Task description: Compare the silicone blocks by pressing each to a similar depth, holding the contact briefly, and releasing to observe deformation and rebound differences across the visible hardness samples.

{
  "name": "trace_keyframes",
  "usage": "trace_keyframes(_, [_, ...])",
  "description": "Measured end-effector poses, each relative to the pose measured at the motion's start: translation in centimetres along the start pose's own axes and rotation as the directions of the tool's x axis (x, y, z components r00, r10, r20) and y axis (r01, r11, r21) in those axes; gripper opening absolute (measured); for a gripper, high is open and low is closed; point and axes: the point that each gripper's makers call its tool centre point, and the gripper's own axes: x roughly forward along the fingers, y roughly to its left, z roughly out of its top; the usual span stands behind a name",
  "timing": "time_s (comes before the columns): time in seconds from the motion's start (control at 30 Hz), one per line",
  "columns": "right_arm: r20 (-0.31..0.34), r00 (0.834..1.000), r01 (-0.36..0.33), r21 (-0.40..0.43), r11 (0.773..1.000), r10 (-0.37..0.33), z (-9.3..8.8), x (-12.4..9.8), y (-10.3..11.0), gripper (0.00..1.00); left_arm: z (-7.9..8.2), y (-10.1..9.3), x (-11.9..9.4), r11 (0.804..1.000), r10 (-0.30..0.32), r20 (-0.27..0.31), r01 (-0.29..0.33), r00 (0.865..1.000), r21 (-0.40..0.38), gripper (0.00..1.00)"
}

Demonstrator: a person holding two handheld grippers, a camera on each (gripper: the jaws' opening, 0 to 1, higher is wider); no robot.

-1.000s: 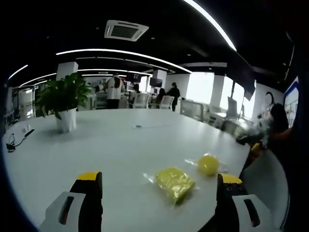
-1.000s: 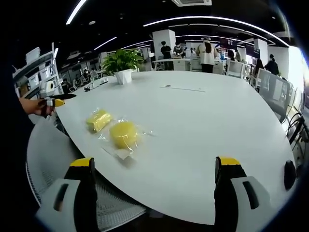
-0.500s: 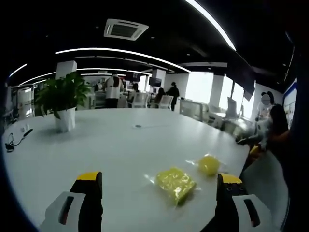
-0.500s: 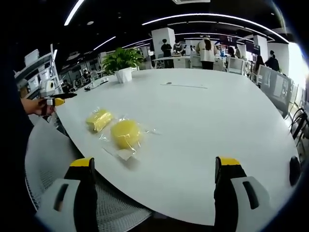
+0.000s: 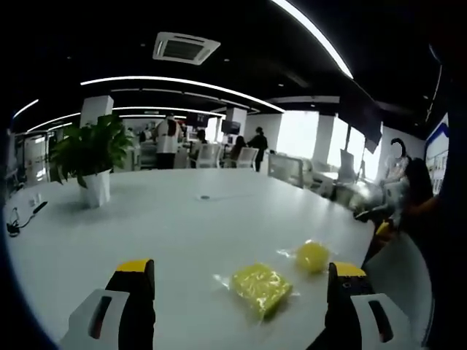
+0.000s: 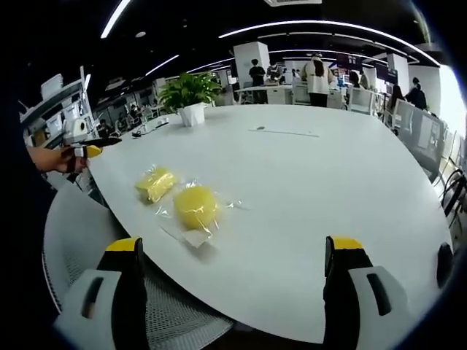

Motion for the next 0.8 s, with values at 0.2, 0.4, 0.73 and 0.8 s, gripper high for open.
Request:
trace_keyframes(0.2, [0.006, 1.0, 0.009, -0.005, 1.0, -0.009, 0.0, -0.6, 0.1, 0.96, -0.8, -0.5, -0.6, 1.0, 0.0, -0.009, 0.0, 1.0, 0.0, 1.0])
trace_keyframes(0.4, [0.005, 1.0, 0.002, -0.012, 1.0, -0.002, -0.2, -0.9, 0.3, 0.97, -1.0, -0.7, -1.7, 1.0, 0.017, -0.021, -0.017, 1.0, 0.0, 1.0])
trace_keyframes(0.73, [0.021, 1.0, 0.023, 0.006, 1.0, -0.023, 0.5, -1.2, 0.2, 0.96, -1.6, 0.0, -1.4, 0.999, 0.033, -0.02, -0.033, 0.999, -0.018, 1.0])
trace_keyframes(0.8, [0.02, 0.999, 0.026, 0.016, 1.0, -0.027, 0.5, -0.8, -0.1, 0.96, -1.2, 0.8, -1.3, 0.999, 0.041, -0.01, -0.041, 0.999, -0.019, 1.0])
